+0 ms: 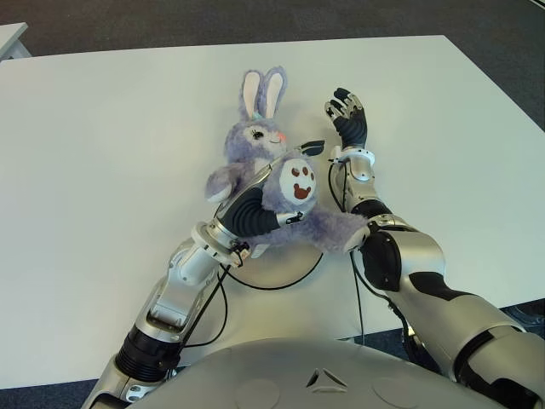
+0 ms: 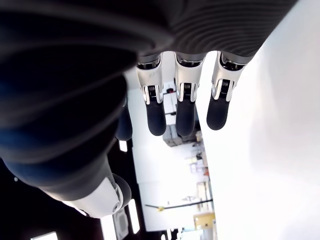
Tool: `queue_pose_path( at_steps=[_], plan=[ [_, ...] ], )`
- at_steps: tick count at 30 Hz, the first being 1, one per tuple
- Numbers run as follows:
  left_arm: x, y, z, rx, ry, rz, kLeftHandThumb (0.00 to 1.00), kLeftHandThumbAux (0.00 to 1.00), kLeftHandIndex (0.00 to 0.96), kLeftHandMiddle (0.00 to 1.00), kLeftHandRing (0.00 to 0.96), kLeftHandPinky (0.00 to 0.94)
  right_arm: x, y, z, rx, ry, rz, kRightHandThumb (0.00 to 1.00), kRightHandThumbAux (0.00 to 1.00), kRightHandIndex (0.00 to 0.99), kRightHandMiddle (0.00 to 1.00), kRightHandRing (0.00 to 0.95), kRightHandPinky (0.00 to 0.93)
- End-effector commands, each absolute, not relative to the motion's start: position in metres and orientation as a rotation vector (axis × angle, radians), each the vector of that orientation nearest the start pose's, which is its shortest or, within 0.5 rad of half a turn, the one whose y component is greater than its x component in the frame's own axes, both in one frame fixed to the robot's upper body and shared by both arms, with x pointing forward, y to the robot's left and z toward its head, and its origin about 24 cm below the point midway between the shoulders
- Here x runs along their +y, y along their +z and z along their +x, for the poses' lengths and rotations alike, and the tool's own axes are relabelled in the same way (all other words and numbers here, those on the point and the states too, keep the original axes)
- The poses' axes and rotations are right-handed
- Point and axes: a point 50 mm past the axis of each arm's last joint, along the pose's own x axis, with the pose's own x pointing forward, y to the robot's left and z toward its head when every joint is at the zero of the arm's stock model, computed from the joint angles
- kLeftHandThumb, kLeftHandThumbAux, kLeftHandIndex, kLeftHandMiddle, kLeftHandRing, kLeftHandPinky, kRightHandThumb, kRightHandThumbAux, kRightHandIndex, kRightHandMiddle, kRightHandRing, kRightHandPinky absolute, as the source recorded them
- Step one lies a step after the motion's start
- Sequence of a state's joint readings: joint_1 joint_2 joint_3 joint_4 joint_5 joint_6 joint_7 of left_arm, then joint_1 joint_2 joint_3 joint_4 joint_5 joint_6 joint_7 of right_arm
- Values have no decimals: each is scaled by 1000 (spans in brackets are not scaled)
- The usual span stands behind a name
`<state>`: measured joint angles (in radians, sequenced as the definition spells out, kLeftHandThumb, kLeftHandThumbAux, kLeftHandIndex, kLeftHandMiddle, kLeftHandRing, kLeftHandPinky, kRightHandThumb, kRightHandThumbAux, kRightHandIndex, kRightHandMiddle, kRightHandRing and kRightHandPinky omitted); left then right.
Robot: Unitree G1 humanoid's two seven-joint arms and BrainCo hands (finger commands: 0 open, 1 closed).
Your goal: Put the doll into the plate.
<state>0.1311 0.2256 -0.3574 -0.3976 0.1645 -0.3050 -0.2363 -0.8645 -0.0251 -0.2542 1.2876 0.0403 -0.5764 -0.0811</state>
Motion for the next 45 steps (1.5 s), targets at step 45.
queue_pose_path(
  at_steps=[45],
  plan=[
    [88,115,192,-561,-766,326,227,267,0,0,0,0,-131,58,371,-69,-85,119,497,809,184,167,150,176]
  ],
)
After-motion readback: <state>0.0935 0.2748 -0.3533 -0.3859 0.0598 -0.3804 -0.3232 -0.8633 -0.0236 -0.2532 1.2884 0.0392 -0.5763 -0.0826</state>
